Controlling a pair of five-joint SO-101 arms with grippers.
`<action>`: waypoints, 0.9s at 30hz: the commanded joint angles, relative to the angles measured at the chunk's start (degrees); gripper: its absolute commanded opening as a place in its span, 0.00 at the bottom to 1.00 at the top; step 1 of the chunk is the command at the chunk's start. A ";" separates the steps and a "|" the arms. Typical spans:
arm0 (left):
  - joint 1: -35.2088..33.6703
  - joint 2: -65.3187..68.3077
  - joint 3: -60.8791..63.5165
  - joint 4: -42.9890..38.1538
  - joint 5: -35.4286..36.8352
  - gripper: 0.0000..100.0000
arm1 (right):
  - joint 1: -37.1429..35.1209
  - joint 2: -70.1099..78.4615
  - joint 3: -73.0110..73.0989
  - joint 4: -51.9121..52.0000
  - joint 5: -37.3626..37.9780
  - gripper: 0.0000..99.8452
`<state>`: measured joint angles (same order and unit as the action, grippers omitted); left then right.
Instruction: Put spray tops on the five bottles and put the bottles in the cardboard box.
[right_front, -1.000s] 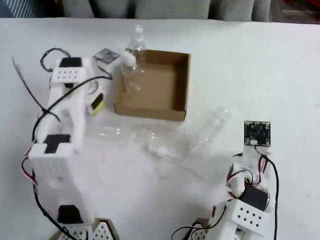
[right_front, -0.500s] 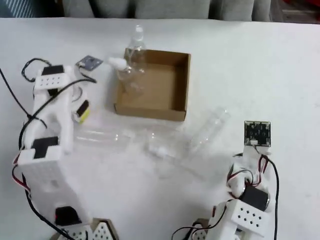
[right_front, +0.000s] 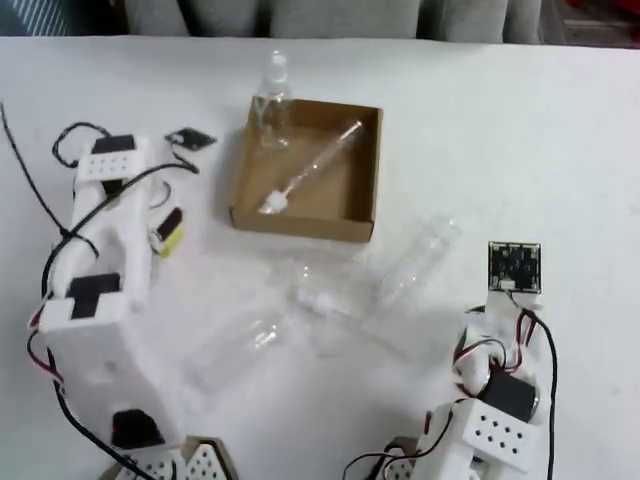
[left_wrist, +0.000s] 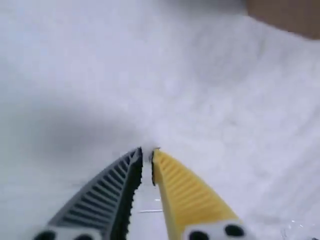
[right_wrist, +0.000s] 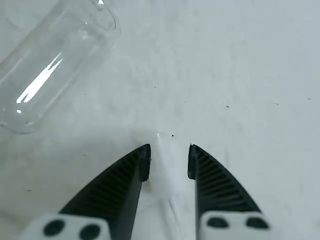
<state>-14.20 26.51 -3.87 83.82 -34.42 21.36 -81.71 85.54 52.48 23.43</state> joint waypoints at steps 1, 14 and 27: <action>0.13 -8.75 0.00 1.05 0.44 0.06 | -0.48 -0.48 -0.35 -0.13 0.53 0.09; 0.22 -30.73 25.85 -14.86 9.49 0.06 | -2.33 -0.40 0.09 -0.04 0.62 0.09; -10.24 -38.46 45.36 -27.25 19.69 0.06 | -10.33 0.13 -9.93 3.74 4.13 0.10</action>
<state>-19.91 -8.31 38.95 60.26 -16.13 14.95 -81.63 81.67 54.42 26.77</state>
